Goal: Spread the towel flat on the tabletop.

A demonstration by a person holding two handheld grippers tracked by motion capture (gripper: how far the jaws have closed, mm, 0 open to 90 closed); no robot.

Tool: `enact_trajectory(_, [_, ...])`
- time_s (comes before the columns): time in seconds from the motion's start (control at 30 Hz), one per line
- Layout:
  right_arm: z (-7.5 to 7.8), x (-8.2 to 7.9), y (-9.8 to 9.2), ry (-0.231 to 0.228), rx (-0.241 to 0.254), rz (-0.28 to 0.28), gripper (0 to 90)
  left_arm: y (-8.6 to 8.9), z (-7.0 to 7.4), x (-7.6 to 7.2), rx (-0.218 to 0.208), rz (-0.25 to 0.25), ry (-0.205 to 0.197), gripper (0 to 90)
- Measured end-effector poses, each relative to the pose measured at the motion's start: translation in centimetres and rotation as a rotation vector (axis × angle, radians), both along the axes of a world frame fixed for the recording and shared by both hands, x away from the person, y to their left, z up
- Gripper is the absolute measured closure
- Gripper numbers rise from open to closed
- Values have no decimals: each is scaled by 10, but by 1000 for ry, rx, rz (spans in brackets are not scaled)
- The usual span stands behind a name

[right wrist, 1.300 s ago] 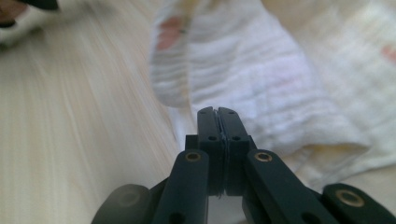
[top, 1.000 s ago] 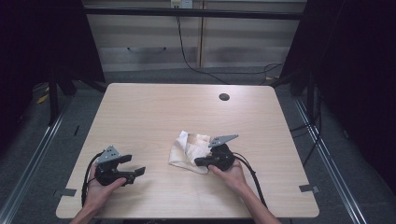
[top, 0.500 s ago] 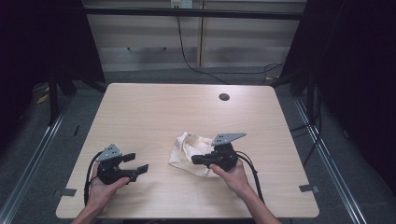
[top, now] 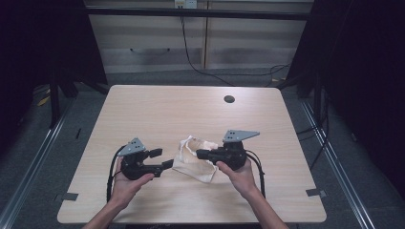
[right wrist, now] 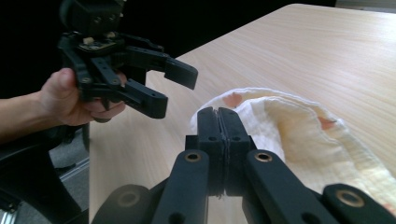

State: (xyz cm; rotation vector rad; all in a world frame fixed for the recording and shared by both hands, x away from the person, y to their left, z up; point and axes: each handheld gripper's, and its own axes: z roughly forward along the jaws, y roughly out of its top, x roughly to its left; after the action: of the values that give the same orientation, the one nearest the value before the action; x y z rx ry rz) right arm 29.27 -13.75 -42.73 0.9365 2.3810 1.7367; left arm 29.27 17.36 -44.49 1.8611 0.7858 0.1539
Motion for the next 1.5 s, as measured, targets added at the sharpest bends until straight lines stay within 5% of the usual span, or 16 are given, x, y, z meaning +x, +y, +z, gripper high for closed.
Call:
enact_trajectory(0.3, [2, 3, -5, -7, 5, -22, 890, -29, 1, 7, -13, -28, -37, 350])
enact_trajectory(0.43, [2, 3, -7, -6, 4, -26, 891, -41, -7, 15, -12, -46, -18, 368])
enact_trajectory(0.53, [1, 4, -8, -7, 5, -30, 891, -45, -11, 20, -11, -38, -12, 437])
enact_trajectory(0.7, [2, 4, -11, -8, 8, -37, 890, -38, -12, 26, -23, -32, -11, 741])
enact_trajectory(0.83, [2, 6, -15, -10, 6, -50, 890, -28, -10, 32, -54, -4, 5, 858])
enact_trajectory(1.3, [16, 10, -34, -58, 15, -113, 891, -13, 16, 35, -119, -32, -25, 866])
enact_trajectory(1.5, [30, 11, -42, -79, 16, -135, 891, -10, 26, 34, -108, -49, -62, 862])
